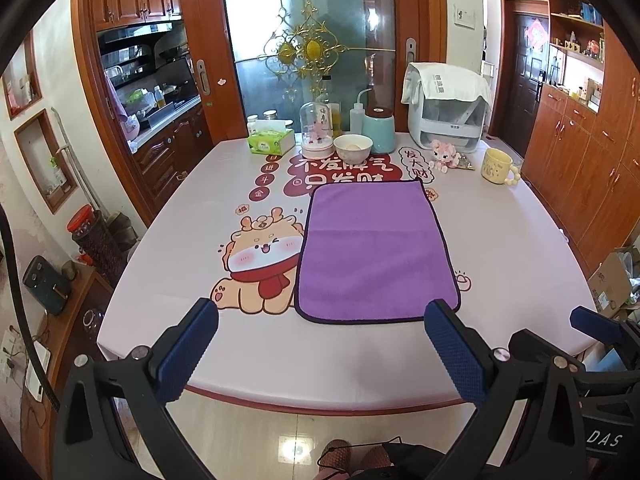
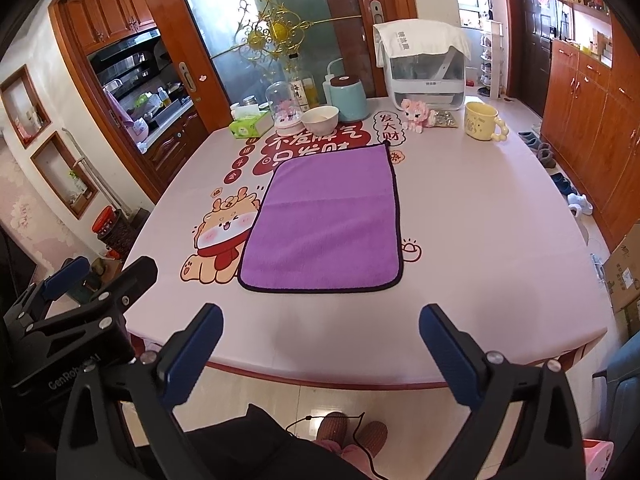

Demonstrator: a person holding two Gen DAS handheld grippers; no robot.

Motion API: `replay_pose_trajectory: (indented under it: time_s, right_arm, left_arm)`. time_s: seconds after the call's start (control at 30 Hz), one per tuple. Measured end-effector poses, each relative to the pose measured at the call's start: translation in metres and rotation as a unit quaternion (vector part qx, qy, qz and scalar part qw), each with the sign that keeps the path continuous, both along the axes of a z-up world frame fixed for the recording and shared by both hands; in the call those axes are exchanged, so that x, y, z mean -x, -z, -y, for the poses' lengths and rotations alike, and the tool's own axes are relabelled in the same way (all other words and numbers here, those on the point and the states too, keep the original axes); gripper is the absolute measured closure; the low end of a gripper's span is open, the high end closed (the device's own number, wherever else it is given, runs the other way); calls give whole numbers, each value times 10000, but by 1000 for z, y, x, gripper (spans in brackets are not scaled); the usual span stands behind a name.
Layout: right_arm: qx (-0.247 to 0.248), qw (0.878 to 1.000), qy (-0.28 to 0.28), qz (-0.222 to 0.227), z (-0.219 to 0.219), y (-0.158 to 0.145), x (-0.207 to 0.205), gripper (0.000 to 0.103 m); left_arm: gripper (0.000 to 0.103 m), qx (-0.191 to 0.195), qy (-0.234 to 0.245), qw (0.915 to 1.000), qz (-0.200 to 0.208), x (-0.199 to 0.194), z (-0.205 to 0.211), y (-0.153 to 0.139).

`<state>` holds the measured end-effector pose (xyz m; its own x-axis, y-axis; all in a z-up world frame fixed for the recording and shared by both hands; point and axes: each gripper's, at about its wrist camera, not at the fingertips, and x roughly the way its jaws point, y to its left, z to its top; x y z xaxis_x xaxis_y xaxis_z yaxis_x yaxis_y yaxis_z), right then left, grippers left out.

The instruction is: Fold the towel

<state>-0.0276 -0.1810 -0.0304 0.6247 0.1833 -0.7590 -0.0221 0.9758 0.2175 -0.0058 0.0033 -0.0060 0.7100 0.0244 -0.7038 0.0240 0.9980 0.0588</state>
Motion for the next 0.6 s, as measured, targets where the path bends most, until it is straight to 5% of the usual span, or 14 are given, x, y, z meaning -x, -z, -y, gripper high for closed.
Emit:
replay_pose_trajectory:
  time_s: [0.6]
  right_arm:
    - [-39,9998,-107,-166,22,12,19,8]
  left_arm:
    - [1,65,-177,9993,-335,20,22,14]
